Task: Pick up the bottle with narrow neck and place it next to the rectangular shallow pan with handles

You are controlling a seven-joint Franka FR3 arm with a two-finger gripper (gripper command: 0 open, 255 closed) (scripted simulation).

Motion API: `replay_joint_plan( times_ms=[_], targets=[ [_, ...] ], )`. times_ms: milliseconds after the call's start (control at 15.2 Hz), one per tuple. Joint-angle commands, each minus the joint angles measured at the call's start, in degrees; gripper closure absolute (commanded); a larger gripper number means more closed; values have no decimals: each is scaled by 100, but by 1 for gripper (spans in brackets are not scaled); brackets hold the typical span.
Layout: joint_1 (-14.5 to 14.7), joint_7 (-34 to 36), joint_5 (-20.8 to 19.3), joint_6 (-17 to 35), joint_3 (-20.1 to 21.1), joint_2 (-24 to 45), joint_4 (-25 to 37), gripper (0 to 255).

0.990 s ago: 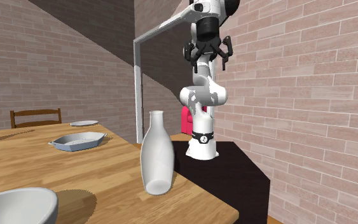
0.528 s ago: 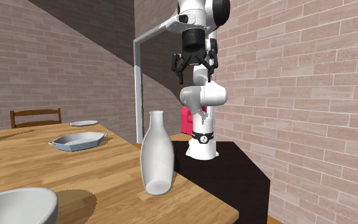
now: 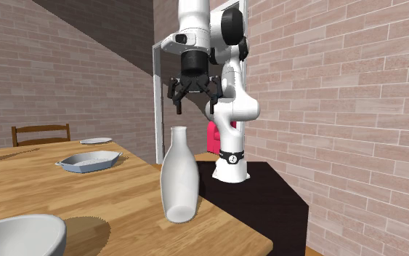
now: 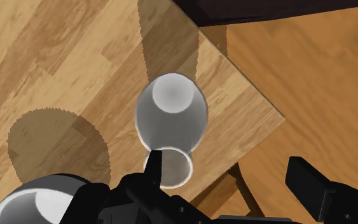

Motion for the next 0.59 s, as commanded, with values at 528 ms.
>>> replay_joint_plan(
  times_ms=[528],
  targets=[
    [12, -596, -120, 1234, -548, 857, -177, 0]
  ],
)
